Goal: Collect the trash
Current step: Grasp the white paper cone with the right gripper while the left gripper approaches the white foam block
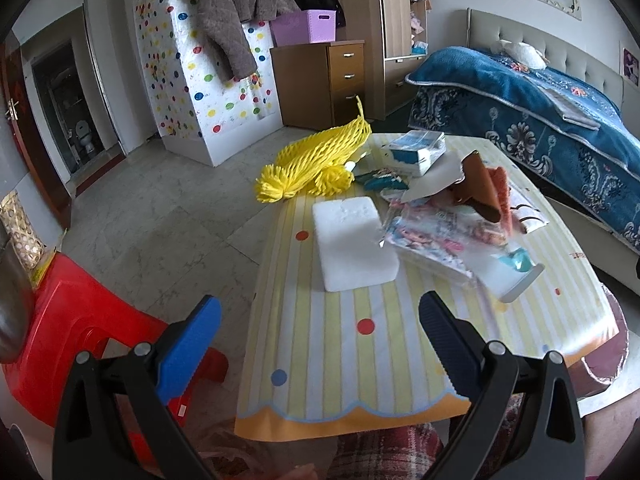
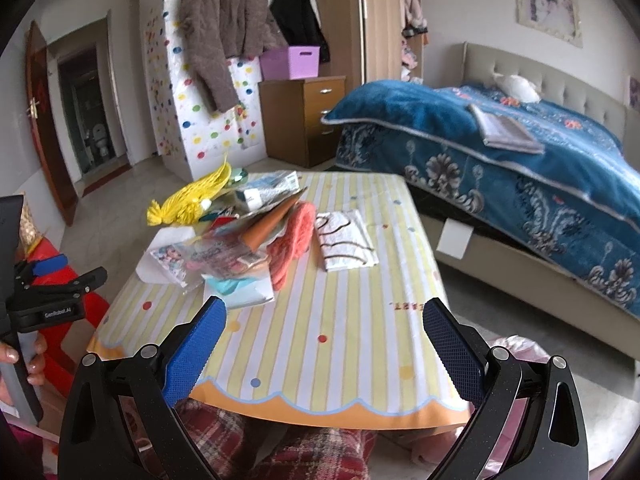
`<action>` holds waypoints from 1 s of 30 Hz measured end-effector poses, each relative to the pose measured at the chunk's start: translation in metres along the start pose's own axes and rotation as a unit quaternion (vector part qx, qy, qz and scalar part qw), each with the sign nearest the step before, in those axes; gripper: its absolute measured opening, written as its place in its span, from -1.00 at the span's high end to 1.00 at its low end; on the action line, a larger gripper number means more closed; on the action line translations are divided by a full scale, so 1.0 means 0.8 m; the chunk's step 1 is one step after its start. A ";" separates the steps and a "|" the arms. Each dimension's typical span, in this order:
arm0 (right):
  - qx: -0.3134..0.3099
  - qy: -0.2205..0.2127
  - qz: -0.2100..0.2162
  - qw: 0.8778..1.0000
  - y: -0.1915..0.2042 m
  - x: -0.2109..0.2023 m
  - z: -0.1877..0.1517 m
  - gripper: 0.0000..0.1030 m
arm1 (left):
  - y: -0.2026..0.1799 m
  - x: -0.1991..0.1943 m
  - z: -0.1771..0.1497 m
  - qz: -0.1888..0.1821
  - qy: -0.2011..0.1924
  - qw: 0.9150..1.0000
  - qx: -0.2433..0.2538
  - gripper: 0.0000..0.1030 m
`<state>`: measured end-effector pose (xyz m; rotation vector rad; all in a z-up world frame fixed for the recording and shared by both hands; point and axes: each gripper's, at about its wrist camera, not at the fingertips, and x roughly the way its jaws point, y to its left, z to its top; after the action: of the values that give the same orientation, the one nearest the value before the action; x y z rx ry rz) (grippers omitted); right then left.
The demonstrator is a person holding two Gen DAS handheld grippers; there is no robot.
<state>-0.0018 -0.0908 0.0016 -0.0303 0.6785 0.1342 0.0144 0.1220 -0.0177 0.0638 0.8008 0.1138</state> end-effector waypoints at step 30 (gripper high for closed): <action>-0.015 0.065 0.005 0.998 -0.049 0.183 0.035 -0.20 | 0.018 0.081 0.050 -0.022 0.006 0.999 -0.050 -0.87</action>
<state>0.1341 -0.1113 -0.0691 -0.0644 0.8072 0.1538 0.0868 0.1440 -0.0351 -0.0484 0.8077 0.1115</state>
